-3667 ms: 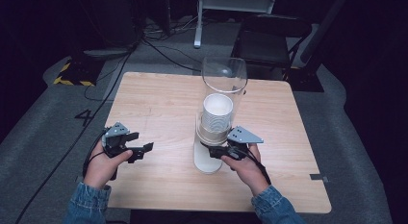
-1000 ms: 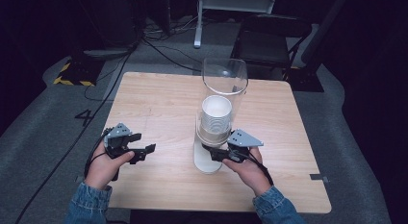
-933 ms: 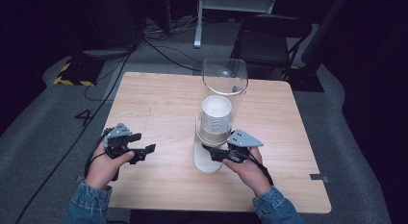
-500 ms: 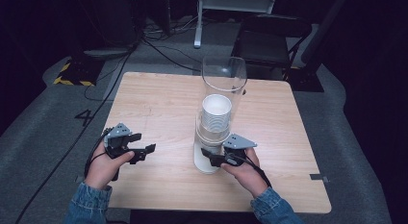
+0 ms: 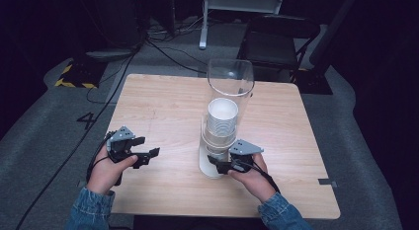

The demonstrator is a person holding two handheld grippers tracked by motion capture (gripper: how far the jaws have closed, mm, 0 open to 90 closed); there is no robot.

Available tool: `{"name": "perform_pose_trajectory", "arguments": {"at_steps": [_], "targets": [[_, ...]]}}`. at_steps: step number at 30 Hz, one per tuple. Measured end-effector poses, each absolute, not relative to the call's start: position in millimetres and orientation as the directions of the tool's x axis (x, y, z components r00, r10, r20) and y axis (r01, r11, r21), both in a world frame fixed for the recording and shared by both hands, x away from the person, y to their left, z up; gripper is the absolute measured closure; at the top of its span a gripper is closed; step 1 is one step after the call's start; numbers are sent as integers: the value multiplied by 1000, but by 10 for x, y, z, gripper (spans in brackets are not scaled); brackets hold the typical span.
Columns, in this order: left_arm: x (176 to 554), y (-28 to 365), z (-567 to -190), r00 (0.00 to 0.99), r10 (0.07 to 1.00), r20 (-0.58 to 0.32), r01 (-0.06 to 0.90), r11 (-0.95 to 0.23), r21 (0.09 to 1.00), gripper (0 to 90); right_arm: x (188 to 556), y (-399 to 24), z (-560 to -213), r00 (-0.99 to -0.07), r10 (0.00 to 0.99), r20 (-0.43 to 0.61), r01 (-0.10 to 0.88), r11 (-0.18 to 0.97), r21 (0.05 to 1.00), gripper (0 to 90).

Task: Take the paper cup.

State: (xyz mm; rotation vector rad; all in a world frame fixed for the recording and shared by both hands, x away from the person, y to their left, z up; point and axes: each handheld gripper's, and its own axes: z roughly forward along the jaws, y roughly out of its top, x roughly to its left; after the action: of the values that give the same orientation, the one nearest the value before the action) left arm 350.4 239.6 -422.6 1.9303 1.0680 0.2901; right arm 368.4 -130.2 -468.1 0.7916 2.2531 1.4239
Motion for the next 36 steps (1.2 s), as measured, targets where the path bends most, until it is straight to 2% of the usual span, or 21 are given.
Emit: {"name": "perform_pose_trajectory", "arguments": {"at_steps": [8, 19, 36], "targets": [[3503, 2386, -4229, 605, 771, -202, 568, -239, 787, 252, 3663, -1349, -4704, -782, 623, 8, 307, 374, 875, 316], [3504, 2393, -4230, 602, 771, -205, 572, -238, 785, 252, 3640, -1389, -4729, -789, 615, -6, 311, 408, 858, 315], [3643, 2281, -4224, 626, 749, -216, 568, -249, 784, 251, 3573, -1673, -4742, -738, 673, -48, 326, 418, 848, 315]]}}
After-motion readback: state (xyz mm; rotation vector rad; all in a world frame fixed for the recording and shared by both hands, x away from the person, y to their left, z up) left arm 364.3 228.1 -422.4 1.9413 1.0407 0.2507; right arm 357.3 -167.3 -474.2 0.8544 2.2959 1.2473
